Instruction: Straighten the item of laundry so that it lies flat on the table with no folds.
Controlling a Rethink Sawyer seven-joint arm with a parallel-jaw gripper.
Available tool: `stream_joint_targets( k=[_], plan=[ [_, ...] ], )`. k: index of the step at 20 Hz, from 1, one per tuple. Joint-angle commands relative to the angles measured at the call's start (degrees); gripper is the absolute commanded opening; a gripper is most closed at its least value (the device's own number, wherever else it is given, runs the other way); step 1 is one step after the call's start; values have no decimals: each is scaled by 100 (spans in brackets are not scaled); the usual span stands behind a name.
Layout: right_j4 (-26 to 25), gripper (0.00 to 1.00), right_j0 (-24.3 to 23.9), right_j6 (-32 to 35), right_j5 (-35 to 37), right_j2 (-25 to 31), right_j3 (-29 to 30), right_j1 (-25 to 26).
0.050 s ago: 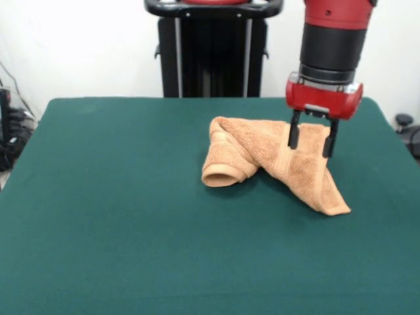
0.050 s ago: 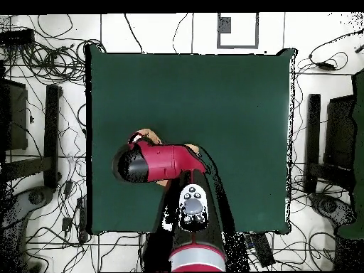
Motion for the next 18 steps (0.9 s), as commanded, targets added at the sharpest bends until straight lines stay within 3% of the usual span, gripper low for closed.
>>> stream_joint_targets(
  k=[1, 7, 18],
  plan=[
    [-14, 100, -68, -516, 1273, 911, 464, -98],
    [-36, 100, -101, -480, 1491, 981, 411, -175],
    [-261, 100, -129, -343, 899, 995, 422, 74]
  ],
)
